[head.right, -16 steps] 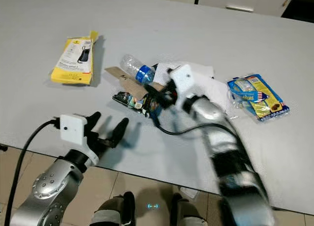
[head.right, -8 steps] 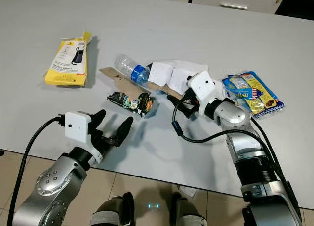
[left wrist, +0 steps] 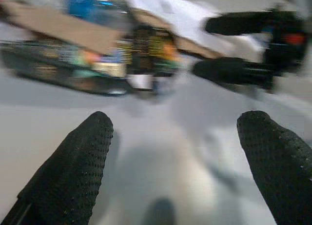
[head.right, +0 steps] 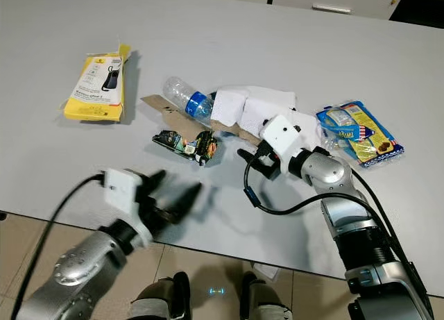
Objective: Picking trash to rubbish bin
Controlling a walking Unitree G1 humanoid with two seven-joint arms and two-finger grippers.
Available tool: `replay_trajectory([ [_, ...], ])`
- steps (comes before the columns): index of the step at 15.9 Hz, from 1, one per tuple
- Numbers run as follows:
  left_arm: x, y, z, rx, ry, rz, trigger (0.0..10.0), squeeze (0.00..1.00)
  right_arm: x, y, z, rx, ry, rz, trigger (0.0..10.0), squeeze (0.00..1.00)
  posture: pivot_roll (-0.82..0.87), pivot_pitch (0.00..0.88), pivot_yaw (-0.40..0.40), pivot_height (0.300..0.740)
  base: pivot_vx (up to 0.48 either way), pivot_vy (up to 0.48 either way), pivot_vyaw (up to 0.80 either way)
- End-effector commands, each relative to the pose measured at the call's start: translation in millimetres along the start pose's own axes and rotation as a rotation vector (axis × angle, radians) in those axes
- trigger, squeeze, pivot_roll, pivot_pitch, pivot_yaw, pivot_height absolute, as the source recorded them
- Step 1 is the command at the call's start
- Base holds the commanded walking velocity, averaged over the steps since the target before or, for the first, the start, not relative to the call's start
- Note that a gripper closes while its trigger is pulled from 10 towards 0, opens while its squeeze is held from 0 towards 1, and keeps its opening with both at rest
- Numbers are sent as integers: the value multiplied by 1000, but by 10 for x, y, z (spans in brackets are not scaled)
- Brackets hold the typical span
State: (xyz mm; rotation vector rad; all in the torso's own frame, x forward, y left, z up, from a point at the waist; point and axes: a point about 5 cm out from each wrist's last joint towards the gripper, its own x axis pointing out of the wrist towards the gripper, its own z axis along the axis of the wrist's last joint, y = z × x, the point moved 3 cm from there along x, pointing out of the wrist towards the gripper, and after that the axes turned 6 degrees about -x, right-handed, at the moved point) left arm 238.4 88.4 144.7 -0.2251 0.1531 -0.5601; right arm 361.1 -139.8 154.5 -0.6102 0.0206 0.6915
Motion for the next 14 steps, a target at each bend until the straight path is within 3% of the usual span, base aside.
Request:
replay_trajectory([
  [1,-24,-108,-19,0,17,-60,10000,0,-10,-22,-12,-25,8,-8,10000,0,-8,276,-1,740,0,0,0],
  [4,-24,-117,0,5,18,-70,10000,0,2,-40,23,-40,-3,-18,10000,0,-9,279,-5,740,0,0,0],
  [7,-24,-139,-9,3,28,-79,10000,0,57,37,-6,-67,11,18,10000,0,-11,281,-9,740,0,0,0],
  [12,-25,-157,-22,-2,29,-76,10000,0,198,346,-280,-27,110,79,10000,0,-4,286,-23,740,0,0,0],
  [14,-34,-160,-32,-8,30,-71,10000,0,220,605,-383,-24,142,115,10000,0,-1,291,-26,740,0,0,0],
])
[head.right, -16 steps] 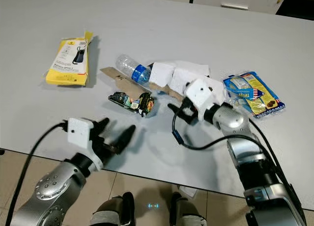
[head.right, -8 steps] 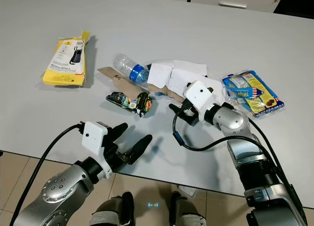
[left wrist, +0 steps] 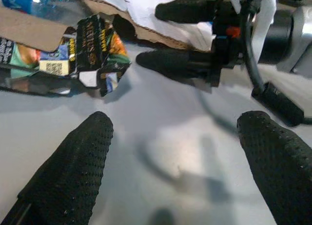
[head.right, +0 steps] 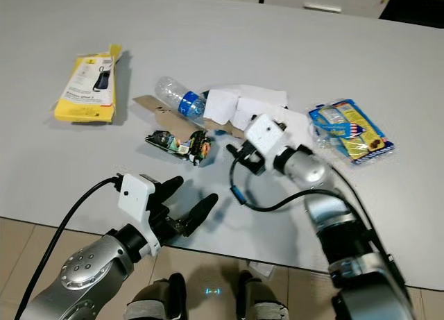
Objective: Picking trash to rubbish bin
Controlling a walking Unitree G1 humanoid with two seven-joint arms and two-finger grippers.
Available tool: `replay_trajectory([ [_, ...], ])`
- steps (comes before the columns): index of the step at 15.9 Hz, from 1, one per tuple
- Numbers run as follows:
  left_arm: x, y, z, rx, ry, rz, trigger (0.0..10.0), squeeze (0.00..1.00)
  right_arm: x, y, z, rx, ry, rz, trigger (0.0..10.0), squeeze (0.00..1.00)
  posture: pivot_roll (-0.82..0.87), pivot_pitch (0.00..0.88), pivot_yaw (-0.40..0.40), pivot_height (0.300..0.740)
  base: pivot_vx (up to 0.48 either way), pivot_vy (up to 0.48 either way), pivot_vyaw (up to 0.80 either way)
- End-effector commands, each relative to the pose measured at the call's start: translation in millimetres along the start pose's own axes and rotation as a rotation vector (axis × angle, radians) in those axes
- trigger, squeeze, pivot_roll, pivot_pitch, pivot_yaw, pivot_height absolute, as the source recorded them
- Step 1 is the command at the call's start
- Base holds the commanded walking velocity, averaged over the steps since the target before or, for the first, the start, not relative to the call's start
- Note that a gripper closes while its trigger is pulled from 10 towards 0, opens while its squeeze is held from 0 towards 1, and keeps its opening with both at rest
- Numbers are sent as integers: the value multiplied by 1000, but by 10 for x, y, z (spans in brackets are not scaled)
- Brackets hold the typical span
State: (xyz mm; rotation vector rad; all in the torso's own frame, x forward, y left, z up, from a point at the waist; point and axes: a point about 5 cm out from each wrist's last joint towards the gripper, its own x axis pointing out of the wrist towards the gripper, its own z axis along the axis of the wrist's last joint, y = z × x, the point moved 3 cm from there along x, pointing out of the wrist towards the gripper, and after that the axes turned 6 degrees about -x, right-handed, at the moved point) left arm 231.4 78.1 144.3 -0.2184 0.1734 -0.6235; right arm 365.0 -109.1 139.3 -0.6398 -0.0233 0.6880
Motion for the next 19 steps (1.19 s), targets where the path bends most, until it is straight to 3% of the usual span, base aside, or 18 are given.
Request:
replay_trajectory([
  [1,-31,-43,-1,-13,2,-10,10000,0,-40,492,-406,29,162,155,5725,0,-1,291,-26,740,0,0,0],
  [2,-34,-44,-2,-12,2,-9,10000,0,-42,527,-408,42,158,159,0,0,0,293,-24,740,0,0,0],
  [9,-34,-41,-25,-13,9,-11,10000,0,-69,451,-435,44,167,118,0,0,0,293,-24,740,0,0,0],
  [19,-50,-15,-39,-12,12,1,10000,0,-49,216,-456,7,185,-16,0,0,1,286,-21,740,0,0,0],
])
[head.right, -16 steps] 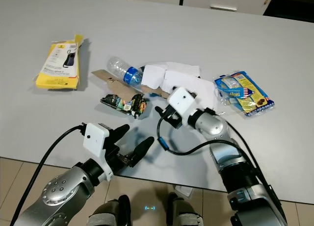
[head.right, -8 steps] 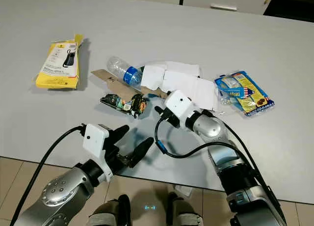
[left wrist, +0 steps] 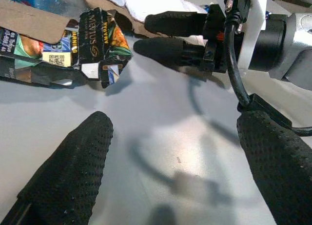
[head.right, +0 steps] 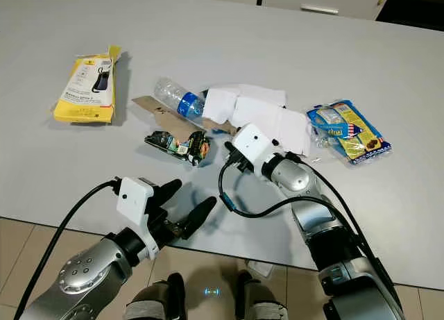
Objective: Picking trash to rubbish bin
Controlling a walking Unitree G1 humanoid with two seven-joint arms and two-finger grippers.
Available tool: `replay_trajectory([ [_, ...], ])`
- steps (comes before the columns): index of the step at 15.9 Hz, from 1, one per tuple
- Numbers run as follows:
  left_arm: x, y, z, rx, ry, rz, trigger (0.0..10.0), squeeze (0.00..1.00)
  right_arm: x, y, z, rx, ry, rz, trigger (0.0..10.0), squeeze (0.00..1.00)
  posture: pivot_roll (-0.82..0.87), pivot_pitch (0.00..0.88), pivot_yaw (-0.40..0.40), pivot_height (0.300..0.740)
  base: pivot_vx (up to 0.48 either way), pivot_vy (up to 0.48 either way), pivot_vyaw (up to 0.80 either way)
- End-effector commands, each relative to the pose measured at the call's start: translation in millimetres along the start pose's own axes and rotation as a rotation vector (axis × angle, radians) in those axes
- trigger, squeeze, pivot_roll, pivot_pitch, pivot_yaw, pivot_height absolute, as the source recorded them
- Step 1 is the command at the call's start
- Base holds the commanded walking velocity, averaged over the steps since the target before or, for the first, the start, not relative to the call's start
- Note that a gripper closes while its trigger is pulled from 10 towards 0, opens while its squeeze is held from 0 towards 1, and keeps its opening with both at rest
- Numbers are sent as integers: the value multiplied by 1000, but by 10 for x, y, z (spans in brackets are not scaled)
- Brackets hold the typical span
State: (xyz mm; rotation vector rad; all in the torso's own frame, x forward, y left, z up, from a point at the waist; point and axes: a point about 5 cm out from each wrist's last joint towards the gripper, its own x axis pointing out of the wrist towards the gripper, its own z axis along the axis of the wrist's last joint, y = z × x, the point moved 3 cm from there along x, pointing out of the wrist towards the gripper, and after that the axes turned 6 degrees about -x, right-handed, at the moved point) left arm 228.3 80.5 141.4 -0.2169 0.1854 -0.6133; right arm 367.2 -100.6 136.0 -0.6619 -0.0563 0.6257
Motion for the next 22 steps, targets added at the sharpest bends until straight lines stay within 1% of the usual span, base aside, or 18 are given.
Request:
replay_trajectory([
  [1,-13,-20,-7,-9,2,-10,10000,0,-131,109,-457,24,182,16,0,0,-1,285,-21,740,0,0,0],
  [2,-10,-18,-6,-9,1,-10,10000,0,-125,22,-456,30,183,-44,0,0,1,285,-19,740,0,0,0],
  [4,-11,-14,-4,-9,1,-10,10000,0,-121,-25,-459,54,182,-81,0,0,3,284,-17,740,0,0,0],
  [5,-12,-11,-3,-8,2,-8,10000,0,-118,-36,-456,81,176,-95,0,0,3,284,-17,740,0,0,0],
  [7,-15,-6,-1,-8,2,-7,10000,0,-111,-96,-416,130,140,-144,0,0,5,285,-16,740,0,0,0],
  [9,-19,0,-1,-7,3,-6,10000,0,-103,-152,-379,160,113,-182,0,0,5,285,-14,740,0,0,0],
  [11,-18,3,-3,-5,4,-5,10000,0,-122,-306,-338,160,90,-282,0,0,6,284,-13,740,0,0,0],
  [13,-17,8,-3,-4,4,-3,10000,0,-136,-395,-316,168,76,-333,0,0,7,283,-12,740,0,0,0],
  [16,-9,26,-5,1,6,-1,10000,0,-181,-606,-223,139,31,-440,0,0,7,277,-10,740,0,0,0],
  [18,-4,29,-5,2,6,-1,10000,0,-199,-674,-178,124,9,-478,0,0,5,274,-9,740,0,0,0],
  [20,8,34,-10,3,5,-1,10000,0,-223,-778,-75,91,-31,-534,0,0,2,269,-10,740,0,0,0],
  [22,14,33,-7,5,3,-1,10000,0,-239,-842,1,76,-61,-570,0,0,2,267,-10,740,0,0,0],
])
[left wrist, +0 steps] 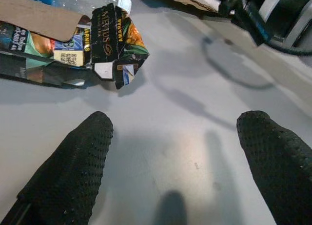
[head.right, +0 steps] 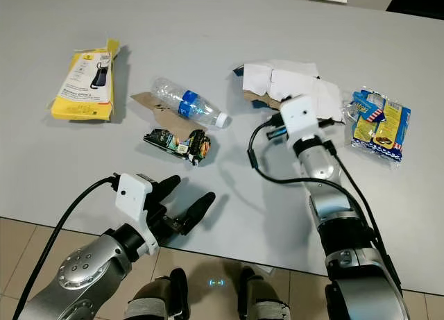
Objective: Picking trash to rubbish bin
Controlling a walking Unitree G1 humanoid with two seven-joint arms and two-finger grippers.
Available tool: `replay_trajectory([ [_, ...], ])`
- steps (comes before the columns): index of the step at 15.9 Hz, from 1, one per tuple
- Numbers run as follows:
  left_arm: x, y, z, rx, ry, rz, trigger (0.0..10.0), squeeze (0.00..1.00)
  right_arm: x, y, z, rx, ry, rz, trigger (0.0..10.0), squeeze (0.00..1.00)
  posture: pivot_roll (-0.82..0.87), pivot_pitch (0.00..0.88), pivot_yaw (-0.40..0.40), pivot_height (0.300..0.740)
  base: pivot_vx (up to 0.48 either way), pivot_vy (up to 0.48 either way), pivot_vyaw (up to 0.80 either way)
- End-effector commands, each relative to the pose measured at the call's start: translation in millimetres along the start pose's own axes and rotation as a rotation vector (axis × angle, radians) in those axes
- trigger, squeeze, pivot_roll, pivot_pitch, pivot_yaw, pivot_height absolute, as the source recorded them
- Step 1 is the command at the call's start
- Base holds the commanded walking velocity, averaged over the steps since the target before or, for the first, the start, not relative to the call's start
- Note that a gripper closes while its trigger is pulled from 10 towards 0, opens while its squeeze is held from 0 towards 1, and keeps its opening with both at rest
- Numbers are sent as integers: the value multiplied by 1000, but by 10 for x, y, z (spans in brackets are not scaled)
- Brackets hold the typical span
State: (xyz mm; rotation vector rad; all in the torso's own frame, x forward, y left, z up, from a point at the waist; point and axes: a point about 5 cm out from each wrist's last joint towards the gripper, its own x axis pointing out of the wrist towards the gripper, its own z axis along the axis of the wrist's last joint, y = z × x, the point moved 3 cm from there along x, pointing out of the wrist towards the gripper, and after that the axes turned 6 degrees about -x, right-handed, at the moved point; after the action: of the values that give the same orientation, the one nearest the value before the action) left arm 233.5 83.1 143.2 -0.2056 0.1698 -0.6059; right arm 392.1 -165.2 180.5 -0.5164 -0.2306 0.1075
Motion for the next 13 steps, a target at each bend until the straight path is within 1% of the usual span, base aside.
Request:
replay_trajectory([
  [1,-4,3,-40,-7,12,0,10000,0,27,-85,135,-7,-56,-40,0,0,-1,264,-11,740,0,0,0],
  [3,6,30,-42,1,8,13,10000,0,43,-107,176,-9,-71,-51,0,0,-4,260,-12,740,0,0,0],
  [4,12,41,-38,4,4,20,10000,0,49,-79,182,-12,-70,-35,0,0,-6,257,-14,740,0,0,0],
  [5,17,45,-35,6,1,22,10000,0,54,-42,177,-17,-64,-17,745,0,-6,257,-14,740,0,0,0],
  [6,25,46,-34,9,-1,22,10000,0,55,-6,173,0,-61,4,8510,878,-5,254,-17,740,0,0,0],
  [7,27,48,-34,10,-2,22,10000,0,51,26,196,15,-72,27,10000,1000,-5,254,-17,740,0,0,0],
  [10,35,47,-38,9,-4,22,10000,0,58,52,213,3,-74,46,10000,1000,-6,253,-18,740,0,0,0],
  [11,37,45,-38,10,-4,22,10000,0,64,70,205,9,-63,68,10000,1000,-7,254,-18,740,0,0,0],
  [13,40,43,-39,11,-5,20,10000,0,69,130,189,-16,-42,128,10000,1000,-7,254,-18,740,0,0,0],
])
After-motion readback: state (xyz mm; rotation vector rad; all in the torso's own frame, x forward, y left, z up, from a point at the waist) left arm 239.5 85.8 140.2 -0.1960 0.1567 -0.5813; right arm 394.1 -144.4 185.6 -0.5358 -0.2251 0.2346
